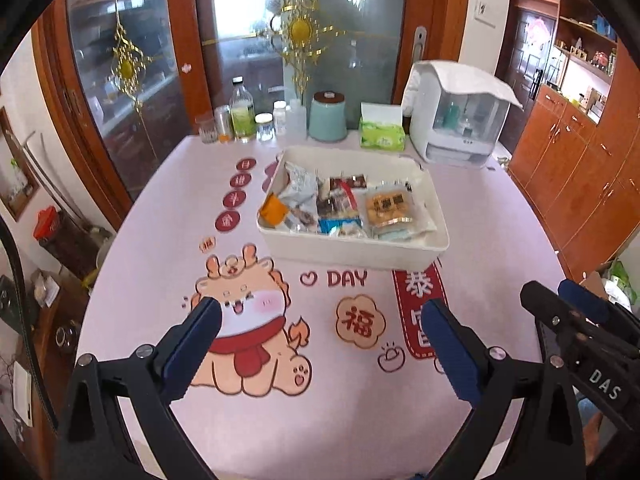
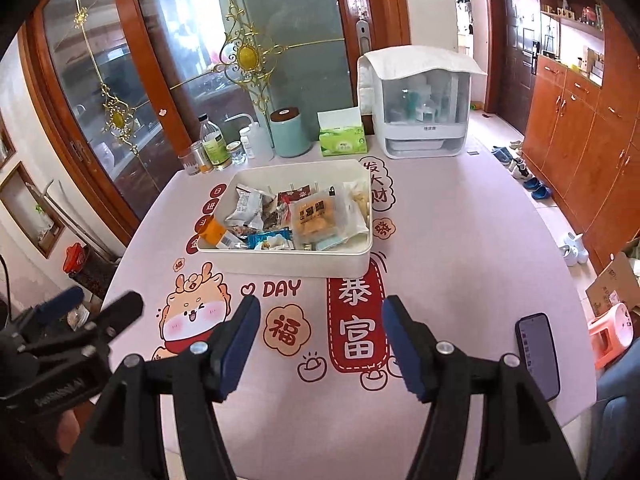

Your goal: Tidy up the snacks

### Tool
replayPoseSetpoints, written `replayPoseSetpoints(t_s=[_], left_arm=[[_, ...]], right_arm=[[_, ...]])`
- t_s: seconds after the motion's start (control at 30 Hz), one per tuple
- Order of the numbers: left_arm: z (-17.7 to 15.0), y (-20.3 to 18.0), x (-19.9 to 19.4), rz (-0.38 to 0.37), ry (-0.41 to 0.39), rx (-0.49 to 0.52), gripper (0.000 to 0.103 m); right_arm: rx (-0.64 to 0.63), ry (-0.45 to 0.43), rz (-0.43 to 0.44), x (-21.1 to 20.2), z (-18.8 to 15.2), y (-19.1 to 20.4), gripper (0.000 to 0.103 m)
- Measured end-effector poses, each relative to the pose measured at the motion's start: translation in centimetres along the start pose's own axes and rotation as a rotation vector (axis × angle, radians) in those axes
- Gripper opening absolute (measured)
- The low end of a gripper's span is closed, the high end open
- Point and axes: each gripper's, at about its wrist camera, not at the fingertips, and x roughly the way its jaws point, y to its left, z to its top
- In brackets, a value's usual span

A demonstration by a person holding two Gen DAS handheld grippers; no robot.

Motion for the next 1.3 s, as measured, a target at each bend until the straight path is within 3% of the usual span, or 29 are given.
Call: replayPoseSetpoints(t_s=[0.67,1.3], left_arm=[[-0.2,0.5,0.7,0.043,0.014,0.02,0.1],[-0.2,0.7,1.2,0.013,0.027,0.02,0.1]], right_arm=[[-0.031,0.054,0.013,1.6,-0.1,2.1,0.064],[-0.017,0.082,-0.015,2.4,-0.3,1.8,0.064]])
